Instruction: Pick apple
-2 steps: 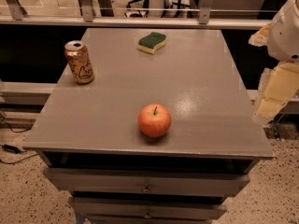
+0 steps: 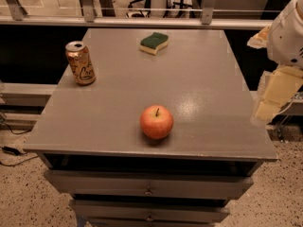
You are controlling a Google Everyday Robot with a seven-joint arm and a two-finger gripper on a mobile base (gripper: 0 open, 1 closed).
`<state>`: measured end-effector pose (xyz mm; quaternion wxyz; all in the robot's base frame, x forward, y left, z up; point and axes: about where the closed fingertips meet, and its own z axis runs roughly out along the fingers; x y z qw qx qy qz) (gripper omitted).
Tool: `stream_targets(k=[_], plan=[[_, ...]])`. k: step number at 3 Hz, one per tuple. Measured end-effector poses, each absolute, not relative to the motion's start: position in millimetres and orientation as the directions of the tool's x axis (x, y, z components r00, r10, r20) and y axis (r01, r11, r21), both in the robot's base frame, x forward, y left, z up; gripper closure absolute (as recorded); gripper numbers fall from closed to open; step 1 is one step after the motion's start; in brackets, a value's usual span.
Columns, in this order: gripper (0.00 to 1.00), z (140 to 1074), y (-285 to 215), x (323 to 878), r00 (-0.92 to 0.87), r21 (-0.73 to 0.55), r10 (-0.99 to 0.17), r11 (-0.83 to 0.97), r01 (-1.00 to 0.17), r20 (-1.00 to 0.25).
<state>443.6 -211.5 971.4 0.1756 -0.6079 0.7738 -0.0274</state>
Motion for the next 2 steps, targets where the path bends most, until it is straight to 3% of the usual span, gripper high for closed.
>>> stream_targets(k=[2], plan=[[0.0,931,-185,470,-0.134,-0.217,-0.915,0.229,-0.949,-0.38]])
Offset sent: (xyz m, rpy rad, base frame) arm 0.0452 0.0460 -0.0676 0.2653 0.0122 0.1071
